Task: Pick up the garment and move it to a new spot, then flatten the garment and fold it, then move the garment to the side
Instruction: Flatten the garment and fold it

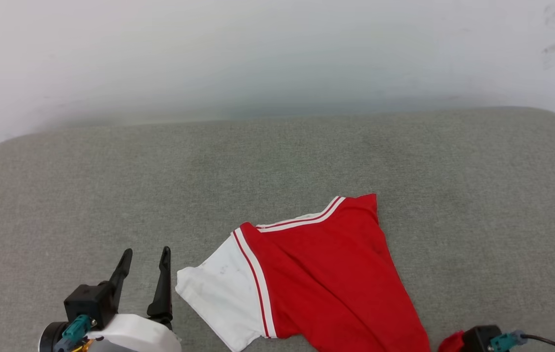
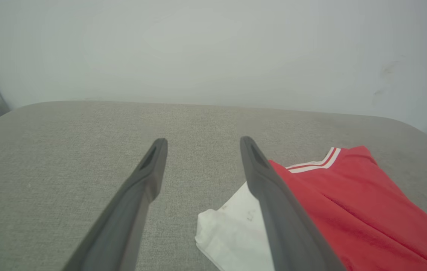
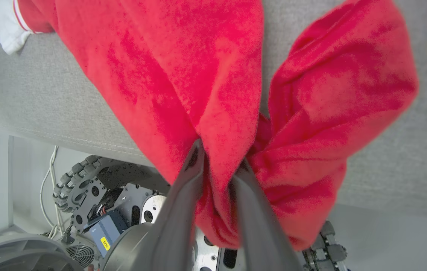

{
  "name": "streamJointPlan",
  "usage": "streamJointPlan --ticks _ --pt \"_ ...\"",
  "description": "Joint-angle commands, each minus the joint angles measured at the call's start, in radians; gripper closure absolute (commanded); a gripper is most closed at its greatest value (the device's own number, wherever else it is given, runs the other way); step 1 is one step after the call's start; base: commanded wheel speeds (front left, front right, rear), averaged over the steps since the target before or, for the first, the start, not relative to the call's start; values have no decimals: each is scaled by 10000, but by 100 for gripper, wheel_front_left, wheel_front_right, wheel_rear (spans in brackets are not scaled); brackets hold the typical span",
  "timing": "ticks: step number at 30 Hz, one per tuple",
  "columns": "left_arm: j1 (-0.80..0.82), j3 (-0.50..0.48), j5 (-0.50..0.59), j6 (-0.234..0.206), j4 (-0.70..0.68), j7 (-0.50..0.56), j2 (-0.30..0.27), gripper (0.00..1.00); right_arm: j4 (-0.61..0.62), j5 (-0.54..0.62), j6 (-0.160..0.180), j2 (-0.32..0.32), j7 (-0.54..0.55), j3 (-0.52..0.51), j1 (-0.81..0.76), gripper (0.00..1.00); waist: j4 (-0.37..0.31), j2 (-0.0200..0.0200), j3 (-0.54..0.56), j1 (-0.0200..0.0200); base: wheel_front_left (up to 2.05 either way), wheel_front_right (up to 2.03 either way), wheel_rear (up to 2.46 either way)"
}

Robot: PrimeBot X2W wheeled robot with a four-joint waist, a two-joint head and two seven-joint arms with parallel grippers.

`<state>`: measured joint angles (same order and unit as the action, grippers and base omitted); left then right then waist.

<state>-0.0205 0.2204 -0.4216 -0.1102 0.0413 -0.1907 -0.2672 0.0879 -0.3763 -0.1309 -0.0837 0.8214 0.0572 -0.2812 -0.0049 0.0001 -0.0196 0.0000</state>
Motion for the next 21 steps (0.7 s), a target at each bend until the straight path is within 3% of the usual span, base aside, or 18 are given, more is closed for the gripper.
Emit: streamJointPlan --ticks 1,14,21 --pt "-101 31 -34 -21 -24 48 -9 0 -34 198 3 53 -450 45 238 0 -65 -1 72 0 0 0 0" --pt "-279 -58 -146 -263 4 95 -51 0 147 1951 3 282 -5884 -942 1547 0 -41 -1 379 0 0 0 0" --pt "-275 -175 -158 -422 48 194 -170 0 174 2104 3 324 -7351 -990 2128 0 40 -1 428 0 0 0 0"
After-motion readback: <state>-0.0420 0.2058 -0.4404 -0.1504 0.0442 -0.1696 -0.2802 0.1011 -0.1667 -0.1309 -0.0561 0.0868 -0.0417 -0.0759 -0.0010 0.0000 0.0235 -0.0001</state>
